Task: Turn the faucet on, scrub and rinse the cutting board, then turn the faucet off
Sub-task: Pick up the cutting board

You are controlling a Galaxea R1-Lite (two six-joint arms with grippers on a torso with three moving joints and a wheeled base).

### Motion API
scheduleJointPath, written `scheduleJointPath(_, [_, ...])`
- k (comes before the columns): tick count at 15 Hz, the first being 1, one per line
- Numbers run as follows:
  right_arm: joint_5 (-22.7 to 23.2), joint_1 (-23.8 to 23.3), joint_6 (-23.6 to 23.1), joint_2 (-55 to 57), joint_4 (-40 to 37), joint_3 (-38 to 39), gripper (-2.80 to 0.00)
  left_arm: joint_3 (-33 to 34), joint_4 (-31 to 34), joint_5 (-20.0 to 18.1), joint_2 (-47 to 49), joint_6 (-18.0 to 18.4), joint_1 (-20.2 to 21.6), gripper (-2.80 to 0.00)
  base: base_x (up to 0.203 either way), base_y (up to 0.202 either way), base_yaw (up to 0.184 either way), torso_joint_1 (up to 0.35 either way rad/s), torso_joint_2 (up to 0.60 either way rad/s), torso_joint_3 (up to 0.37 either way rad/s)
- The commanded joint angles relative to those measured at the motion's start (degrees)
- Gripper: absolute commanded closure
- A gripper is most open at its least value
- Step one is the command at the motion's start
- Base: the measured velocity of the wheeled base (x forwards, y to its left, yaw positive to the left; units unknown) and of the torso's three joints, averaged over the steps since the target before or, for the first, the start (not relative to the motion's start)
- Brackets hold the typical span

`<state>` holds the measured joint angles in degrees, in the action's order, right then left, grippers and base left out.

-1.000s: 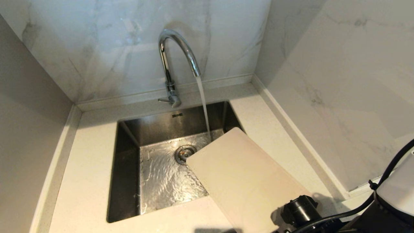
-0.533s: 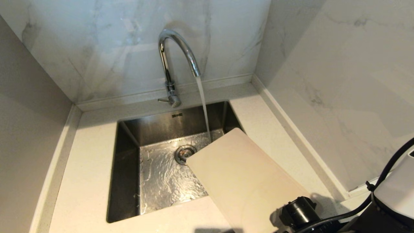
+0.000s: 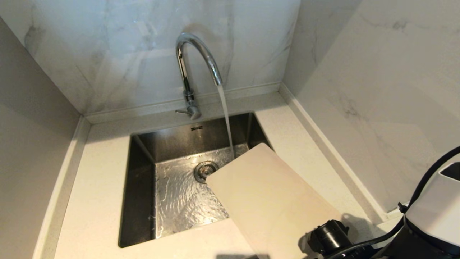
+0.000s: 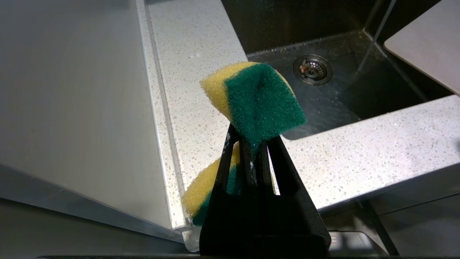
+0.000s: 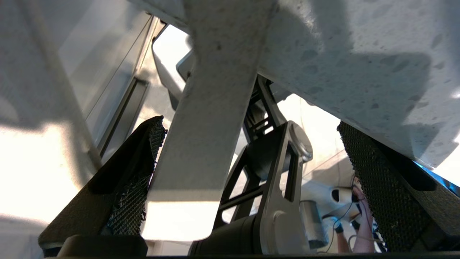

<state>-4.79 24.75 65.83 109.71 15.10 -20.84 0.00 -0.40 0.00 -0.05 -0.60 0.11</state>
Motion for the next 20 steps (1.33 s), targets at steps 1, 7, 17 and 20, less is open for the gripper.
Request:
scheduleJointPath(1, [-1.68, 0.41, 0.35, 1.99, 0.75, -0.01, -2.80, 0.00, -0.03, 0.00, -0.04, -0.02, 0.02, 0.00, 0.000, 0.000, 0.000, 0.000, 0.00, 0.000])
scheduleJointPath(7, [-3.47, 0.74, 0.46, 3.14, 3.80, 0.81, -2.80, 0.00, -0.01, 0.00, -0.04, -0.02, 0.04, 0.00, 0.000, 0.000, 0.000, 0.000, 0.00, 0.000])
scheduleJointPath(17, [-5.85, 0.74, 0.71, 5.16, 5.64, 0.72, -2.80, 0.00, -0.03, 0.00, -0.04, -0.02, 0.07, 0.00, 0.000, 0.000, 0.000, 0.000, 0.00, 0.000])
scheduleJointPath(20, [-5.85, 0.74, 0.71, 5.25, 5.64, 0.63, -2.80, 0.00, 0.05, 0.00, -0.04, -0.02, -0.02, 0.00, 0.000, 0.000, 0.000, 0.000, 0.00, 0.000])
